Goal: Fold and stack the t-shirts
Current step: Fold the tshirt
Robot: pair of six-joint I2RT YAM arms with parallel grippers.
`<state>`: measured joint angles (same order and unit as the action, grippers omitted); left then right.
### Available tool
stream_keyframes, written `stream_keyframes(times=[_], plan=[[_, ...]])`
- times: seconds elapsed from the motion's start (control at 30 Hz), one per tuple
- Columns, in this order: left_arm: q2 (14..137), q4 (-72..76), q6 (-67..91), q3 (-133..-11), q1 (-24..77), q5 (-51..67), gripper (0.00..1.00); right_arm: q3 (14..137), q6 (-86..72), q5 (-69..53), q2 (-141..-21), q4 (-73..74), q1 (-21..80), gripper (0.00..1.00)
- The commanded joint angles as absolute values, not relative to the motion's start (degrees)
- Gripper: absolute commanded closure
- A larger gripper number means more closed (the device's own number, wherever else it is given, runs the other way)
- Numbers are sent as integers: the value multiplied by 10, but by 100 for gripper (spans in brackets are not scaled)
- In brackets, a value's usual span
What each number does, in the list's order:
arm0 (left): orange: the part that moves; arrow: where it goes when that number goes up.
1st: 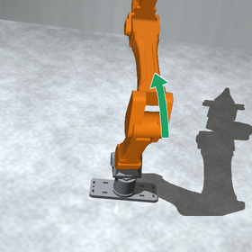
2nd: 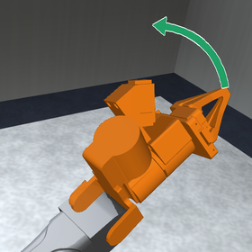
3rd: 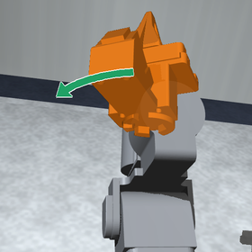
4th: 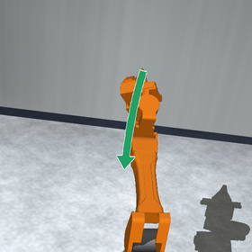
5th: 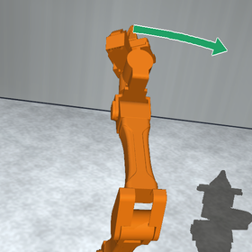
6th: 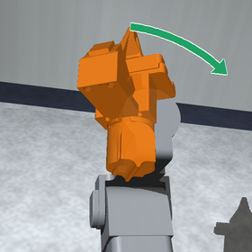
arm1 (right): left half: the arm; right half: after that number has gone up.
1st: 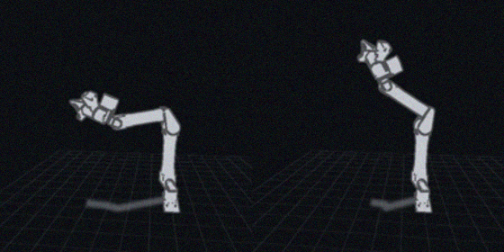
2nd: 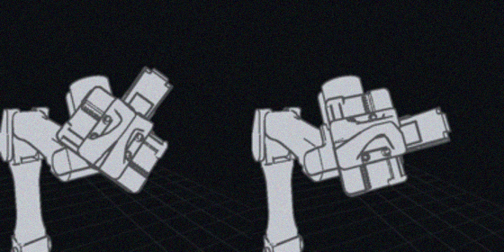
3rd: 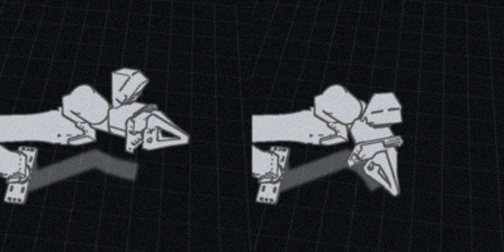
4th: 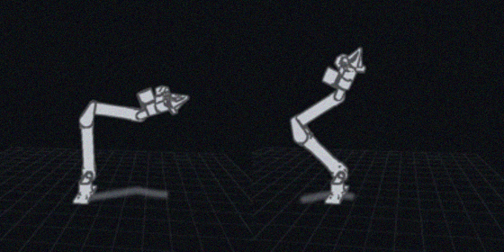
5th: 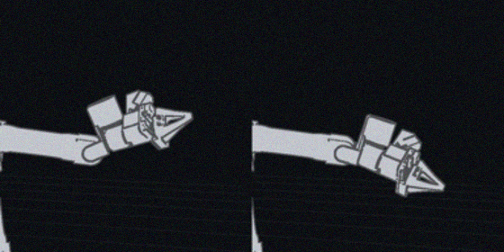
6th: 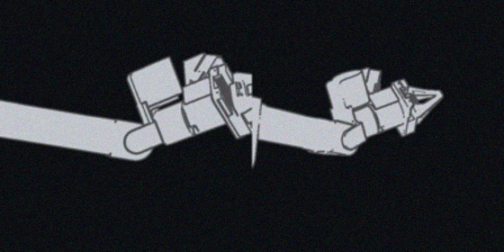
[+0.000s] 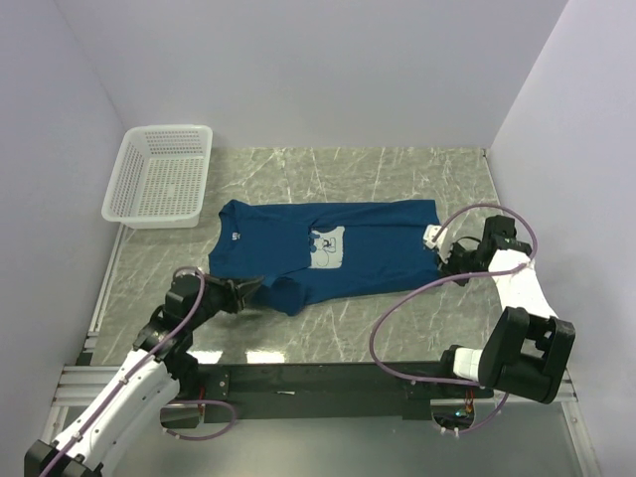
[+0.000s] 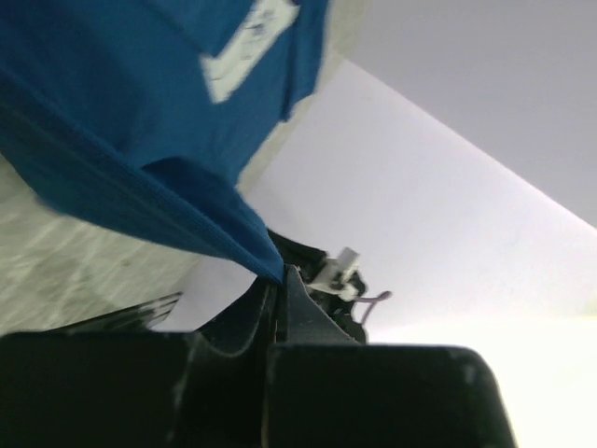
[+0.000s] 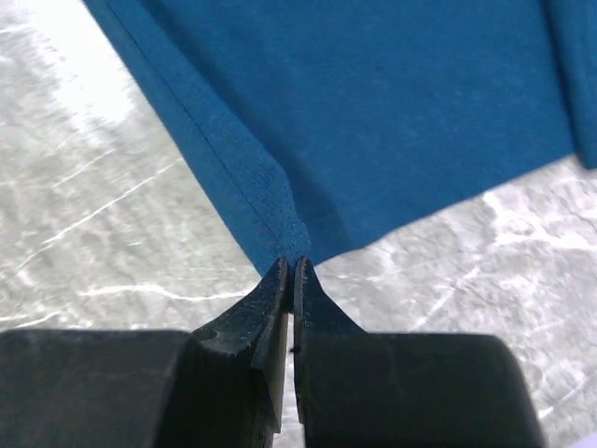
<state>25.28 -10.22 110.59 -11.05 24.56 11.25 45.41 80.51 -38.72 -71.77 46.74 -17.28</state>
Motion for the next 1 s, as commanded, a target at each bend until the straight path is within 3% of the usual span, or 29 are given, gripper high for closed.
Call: stream_keyframes(times=[0.0, 0.3, 0.97], plan=[[272, -29, 1096, -167, 219, 120, 100, 454, 769, -399, -723, 422, -185, 100], [327, -14, 1059, -209, 145, 180, 100, 463, 730, -413, -742, 390, -192, 100], [409, 28, 1024, -268, 88, 228, 100, 483, 625, -420, -753, 312, -208, 100]])
